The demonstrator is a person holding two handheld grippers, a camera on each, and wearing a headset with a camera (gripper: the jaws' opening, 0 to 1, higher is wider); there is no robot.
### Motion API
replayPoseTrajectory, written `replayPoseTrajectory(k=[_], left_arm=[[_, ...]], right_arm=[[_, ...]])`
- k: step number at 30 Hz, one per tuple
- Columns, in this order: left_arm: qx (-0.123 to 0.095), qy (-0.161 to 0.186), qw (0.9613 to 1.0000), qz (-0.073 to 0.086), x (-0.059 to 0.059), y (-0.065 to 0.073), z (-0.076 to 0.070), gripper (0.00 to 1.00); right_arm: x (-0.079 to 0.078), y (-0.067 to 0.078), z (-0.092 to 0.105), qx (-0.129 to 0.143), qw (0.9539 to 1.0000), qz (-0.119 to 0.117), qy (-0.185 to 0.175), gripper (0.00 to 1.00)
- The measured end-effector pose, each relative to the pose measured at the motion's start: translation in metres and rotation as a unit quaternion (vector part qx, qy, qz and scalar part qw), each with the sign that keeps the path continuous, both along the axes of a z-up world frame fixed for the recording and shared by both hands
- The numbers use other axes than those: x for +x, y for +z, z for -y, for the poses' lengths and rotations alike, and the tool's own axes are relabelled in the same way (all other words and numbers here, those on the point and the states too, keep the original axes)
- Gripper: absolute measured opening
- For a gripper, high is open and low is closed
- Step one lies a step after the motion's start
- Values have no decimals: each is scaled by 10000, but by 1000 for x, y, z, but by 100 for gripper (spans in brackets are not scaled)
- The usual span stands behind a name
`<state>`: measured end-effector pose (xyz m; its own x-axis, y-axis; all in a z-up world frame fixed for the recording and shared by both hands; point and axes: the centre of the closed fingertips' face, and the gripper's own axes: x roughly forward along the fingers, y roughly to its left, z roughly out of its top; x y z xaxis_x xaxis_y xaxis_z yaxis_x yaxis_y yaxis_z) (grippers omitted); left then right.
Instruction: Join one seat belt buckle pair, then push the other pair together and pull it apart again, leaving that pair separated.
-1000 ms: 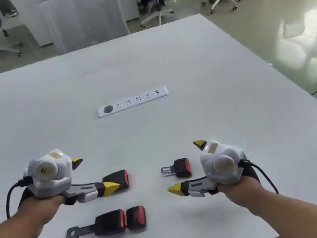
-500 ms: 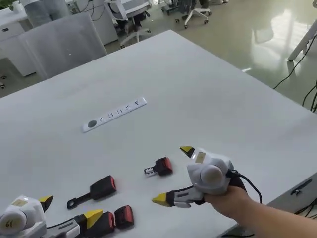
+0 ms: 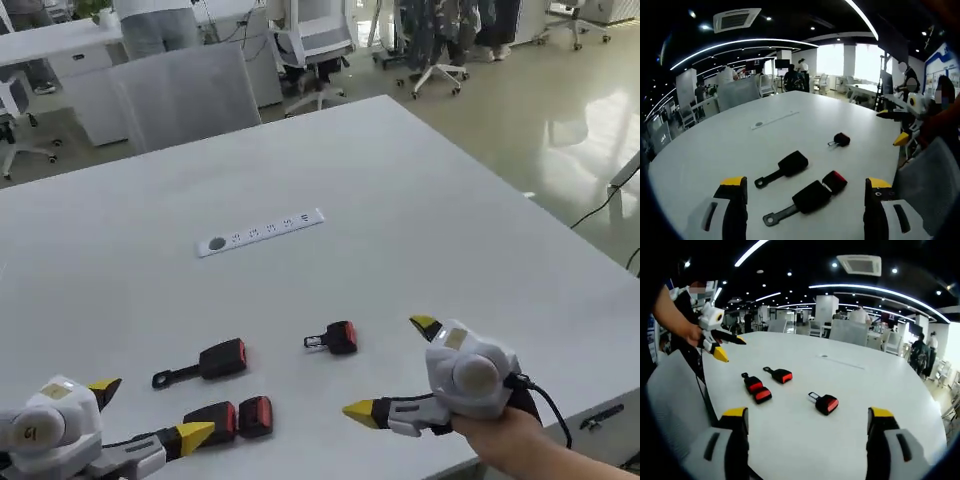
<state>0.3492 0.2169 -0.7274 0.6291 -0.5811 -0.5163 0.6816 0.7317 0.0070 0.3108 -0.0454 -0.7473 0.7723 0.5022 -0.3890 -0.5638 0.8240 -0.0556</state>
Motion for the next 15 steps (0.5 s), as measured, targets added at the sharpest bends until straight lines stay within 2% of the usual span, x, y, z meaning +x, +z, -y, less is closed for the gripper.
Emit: replayPoseTrajectory(k=[8, 15], left_arm=[[16, -61, 10000, 60, -9, 6, -14, 100], [-43, 61, 10000, 14, -14, 0, -27, 100]], right_arm=[[0, 0, -3, -57, 10000, -11, 60, 100], [2, 2, -5, -28, 10000, 27, 21, 100]])
